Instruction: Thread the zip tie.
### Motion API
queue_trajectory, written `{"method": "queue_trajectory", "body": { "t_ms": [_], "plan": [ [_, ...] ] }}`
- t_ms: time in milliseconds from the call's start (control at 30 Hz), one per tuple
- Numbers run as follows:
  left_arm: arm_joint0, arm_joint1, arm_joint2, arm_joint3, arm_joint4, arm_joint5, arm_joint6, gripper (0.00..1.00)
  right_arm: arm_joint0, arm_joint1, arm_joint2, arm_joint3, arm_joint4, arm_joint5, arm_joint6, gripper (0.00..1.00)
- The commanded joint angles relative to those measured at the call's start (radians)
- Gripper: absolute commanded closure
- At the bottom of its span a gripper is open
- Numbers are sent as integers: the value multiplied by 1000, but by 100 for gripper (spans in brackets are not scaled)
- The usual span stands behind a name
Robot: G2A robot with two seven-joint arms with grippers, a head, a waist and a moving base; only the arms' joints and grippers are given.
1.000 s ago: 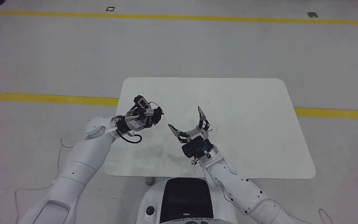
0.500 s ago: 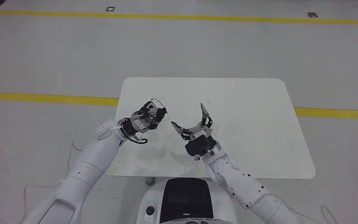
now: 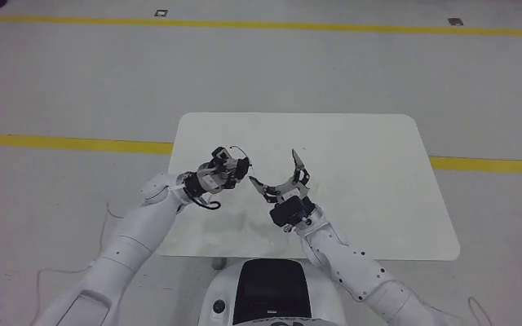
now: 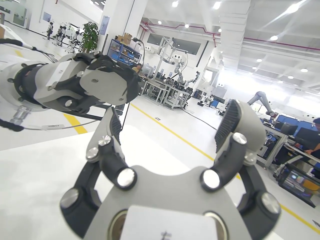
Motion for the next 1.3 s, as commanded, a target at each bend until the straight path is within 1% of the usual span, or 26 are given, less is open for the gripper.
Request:
{"method": "queue_trajectory", "body": {
  "t_ms": [0, 33, 67, 100, 133, 167, 200, 233, 267, 300, 533, 667, 800, 900, 1133, 1267],
  "plan": [
    [0, -2, -2, 4, -12, -2, -6, 100, 5, 1, -4, 4, 0, 0, 1, 0],
    [-1, -2, -3, 6, -14, -3, -9, 100, 6, 1, -7, 6, 0, 0, 1, 2],
    [-1, -2, -3, 7, -14, -3, -10, 100, 7, 1, -9, 7, 0, 0, 2, 11],
    [-1, -2, -3, 7, -14, -3, -10, 100, 8, 2, -14, 9, 0, 0, 2, 15],
    [-1, -2, -3, 7, -14, -3, -10, 100, 9, 3, -17, 10, 0, 0, 2, 16],
    [-1, -2, -3, 7, -14, -3, -10, 100, 10, 3, -20, 11, 0, 0, 2, 19],
    [-1, -2, -3, 7, -14, -3, -10, 100, 10, 3, -23, 11, 0, 0, 2, 28],
    [-1, -2, -3, 7, -14, -3, -10, 100, 10, 4, -26, 11, 0, 0, 0, 33],
    [-1, -2, -3, 7, -14, -3, -10, 100, 10, 4, -28, 11, 0, 0, -2, 43],
    [-1, -2, -3, 7, -14, -3, -10, 100, 8, 3, -30, 10, 0, 0, -5, 51],
    [-1, -2, -3, 7, -14, -3, -10, 100, 12, -1, -48, 14, 0, 0, -22, 57],
    [-1, -2, -3, 7, -14, -3, -10, 100, 26, -1, -70, 20, 0, 0, -24, 57],
    [-1, -2, -3, 7, -14, -3, -10, 100, 34, 1, -84, 21, 0, 0, -33, 60],
    [-1, -2, -3, 7, -14, -3, -10, 100, 33, 2, -84, 16, 0, 0, -43, 64],
    [-1, -2, -3, 7, -14, -3, -10, 100, 30, 7, -84, 9, 0, 0, -70, 66],
    [-1, -2, -3, 7, -14, -3, -10, 100, 29, 11, -86, 7, 0, 0, -76, 70]
  ]
}}
